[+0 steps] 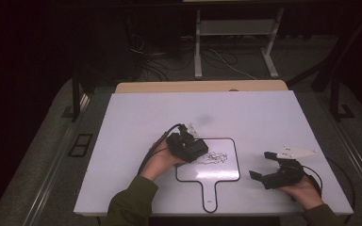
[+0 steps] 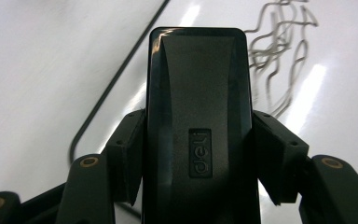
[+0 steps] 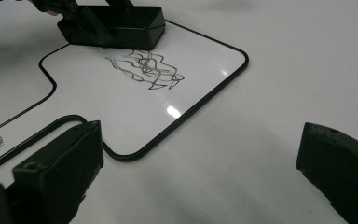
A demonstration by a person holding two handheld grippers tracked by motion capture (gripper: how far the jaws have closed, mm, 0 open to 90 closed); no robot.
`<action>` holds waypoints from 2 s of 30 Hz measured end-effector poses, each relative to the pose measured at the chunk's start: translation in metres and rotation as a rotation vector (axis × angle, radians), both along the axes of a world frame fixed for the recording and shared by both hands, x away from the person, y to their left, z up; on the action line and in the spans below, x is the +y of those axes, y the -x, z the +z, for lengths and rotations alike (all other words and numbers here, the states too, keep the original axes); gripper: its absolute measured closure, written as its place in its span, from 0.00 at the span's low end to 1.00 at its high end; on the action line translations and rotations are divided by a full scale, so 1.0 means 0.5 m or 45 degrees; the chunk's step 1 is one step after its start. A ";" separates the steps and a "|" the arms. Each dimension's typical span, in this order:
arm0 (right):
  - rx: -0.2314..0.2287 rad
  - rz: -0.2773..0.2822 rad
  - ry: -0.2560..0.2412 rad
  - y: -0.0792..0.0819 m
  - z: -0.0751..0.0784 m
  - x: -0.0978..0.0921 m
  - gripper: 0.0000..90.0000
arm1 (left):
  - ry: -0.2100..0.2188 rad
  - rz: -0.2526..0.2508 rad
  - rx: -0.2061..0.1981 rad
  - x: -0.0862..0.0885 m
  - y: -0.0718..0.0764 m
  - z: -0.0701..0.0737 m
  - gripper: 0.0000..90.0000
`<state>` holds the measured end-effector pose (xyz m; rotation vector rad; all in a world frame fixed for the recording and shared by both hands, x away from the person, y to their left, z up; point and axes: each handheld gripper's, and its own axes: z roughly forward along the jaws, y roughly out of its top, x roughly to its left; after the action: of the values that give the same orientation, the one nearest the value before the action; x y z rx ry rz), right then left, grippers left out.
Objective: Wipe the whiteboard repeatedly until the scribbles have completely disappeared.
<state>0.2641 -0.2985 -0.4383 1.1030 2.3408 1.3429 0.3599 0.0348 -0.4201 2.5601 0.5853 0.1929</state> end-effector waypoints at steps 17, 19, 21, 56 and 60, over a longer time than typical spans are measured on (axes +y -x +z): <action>-0.002 -0.005 -0.001 0.000 0.001 -0.001 0.00 | 0.012 -0.100 0.017 -0.047 0.026 0.000 0.44; -0.002 -0.006 -0.001 0.000 0.001 -0.002 0.00 | 0.011 -0.086 0.013 -0.043 0.020 0.000 0.44; -0.001 -0.006 0.000 0.001 0.001 -0.001 0.00 | 0.002 -0.067 0.016 -0.038 0.013 0.001 0.44; 0.000 -0.005 0.003 -0.002 -0.001 -0.001 0.00 | 0.010 -0.079 0.001 -0.074 0.003 -0.001 0.44; -0.002 -0.004 0.001 -0.002 -0.001 -0.001 0.00 | 0.020 -0.116 0.007 -0.093 0.019 -0.002 0.44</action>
<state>0.2650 -0.2991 -0.4388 1.1040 2.3379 1.3408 0.3506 -0.0115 -0.4212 2.5662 0.4694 0.1487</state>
